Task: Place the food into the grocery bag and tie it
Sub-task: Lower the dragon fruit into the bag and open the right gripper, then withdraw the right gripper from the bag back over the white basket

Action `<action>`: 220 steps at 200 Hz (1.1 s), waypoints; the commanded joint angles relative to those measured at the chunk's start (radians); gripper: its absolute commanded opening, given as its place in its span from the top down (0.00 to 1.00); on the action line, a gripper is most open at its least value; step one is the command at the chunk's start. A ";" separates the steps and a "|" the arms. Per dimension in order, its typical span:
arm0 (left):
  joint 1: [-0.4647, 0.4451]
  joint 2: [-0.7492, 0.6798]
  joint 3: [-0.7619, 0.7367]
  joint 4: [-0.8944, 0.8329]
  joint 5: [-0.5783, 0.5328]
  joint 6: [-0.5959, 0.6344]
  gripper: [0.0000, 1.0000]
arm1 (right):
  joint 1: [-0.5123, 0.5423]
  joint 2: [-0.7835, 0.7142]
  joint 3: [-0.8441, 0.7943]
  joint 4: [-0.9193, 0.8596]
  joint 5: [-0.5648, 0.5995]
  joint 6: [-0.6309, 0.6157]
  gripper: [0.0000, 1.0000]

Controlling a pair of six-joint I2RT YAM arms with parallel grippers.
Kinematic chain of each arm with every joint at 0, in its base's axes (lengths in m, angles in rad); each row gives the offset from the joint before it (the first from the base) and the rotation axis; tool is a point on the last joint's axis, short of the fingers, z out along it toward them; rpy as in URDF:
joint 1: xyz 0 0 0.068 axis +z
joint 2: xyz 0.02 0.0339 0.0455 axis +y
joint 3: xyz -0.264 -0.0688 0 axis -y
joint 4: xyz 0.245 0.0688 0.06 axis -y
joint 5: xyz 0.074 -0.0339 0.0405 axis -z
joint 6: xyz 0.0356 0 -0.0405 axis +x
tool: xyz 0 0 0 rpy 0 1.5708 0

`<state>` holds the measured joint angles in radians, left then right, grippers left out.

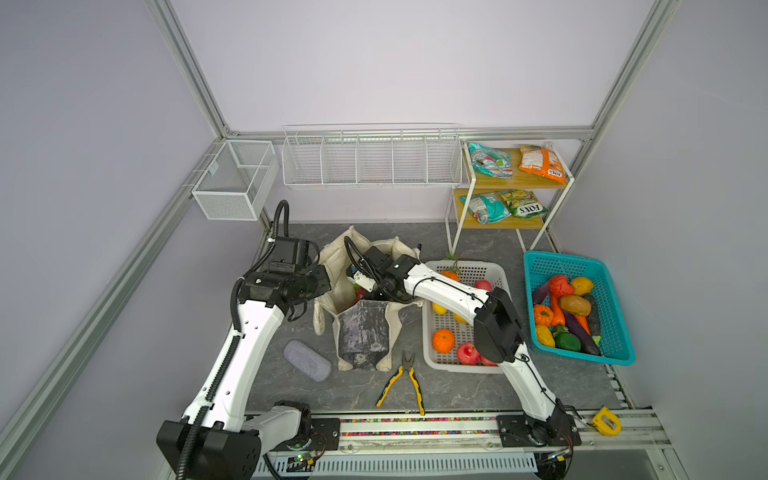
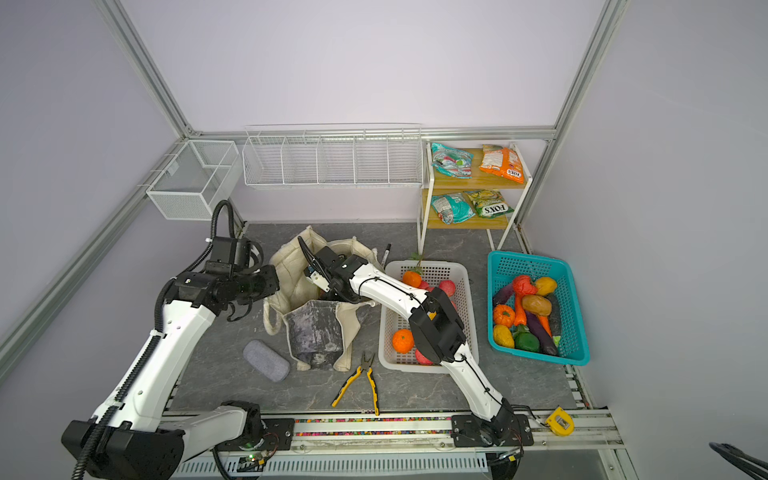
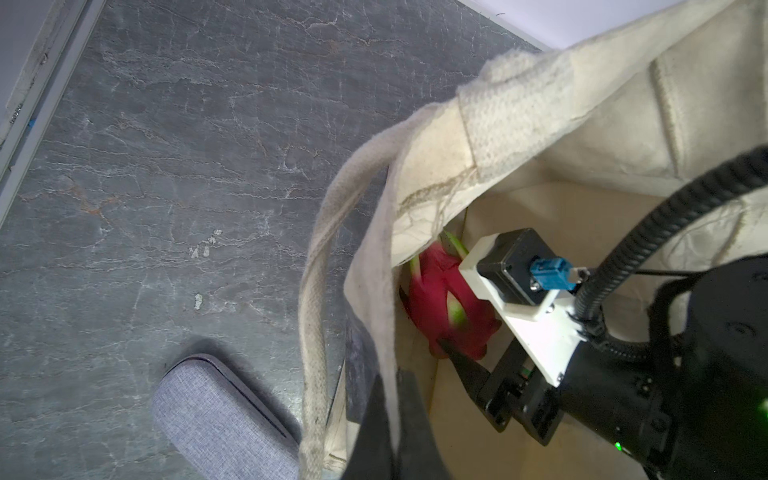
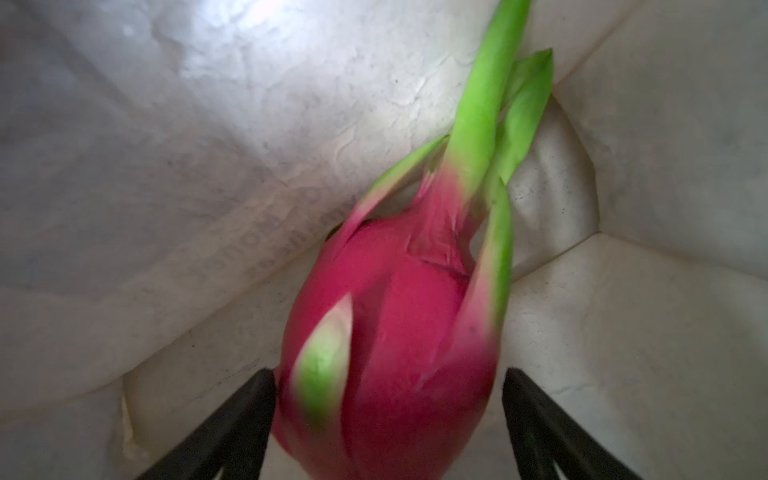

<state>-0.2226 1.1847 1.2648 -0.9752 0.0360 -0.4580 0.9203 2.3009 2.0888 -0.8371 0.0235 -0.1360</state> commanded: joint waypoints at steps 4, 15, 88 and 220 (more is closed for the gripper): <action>0.003 -0.019 -0.014 0.007 0.019 0.008 1.00 | 0.008 -0.057 -0.007 0.023 0.058 0.002 0.13; 0.003 -0.023 -0.011 0.008 0.021 0.008 1.00 | 0.008 -0.086 -0.001 0.027 0.079 0.013 0.13; 0.003 -0.054 -0.044 0.047 0.076 0.003 1.00 | 0.009 -0.270 0.158 -0.075 0.180 0.040 0.12; 0.003 -0.087 -0.092 0.074 0.037 -0.061 1.00 | -0.214 -0.934 -0.500 0.124 0.433 0.836 0.02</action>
<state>-0.2226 1.1030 1.1797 -0.9092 0.0578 -0.4896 0.7563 1.5169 1.7767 -0.7803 0.3927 0.3637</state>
